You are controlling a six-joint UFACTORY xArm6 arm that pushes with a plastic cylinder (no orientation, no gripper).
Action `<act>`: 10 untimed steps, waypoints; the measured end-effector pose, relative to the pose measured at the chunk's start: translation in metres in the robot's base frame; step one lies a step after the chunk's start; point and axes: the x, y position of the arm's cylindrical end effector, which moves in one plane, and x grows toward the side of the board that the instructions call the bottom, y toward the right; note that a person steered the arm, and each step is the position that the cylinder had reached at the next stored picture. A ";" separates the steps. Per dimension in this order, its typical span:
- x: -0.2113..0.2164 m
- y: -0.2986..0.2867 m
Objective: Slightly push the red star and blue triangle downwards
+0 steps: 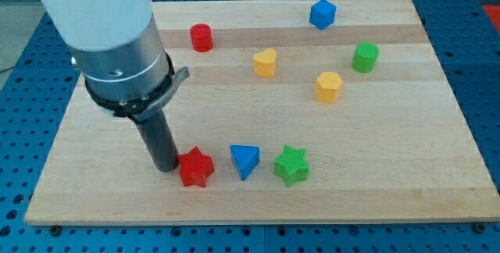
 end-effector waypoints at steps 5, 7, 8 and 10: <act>-0.026 0.068; -0.014 0.069; -0.043 0.082; -0.035 0.120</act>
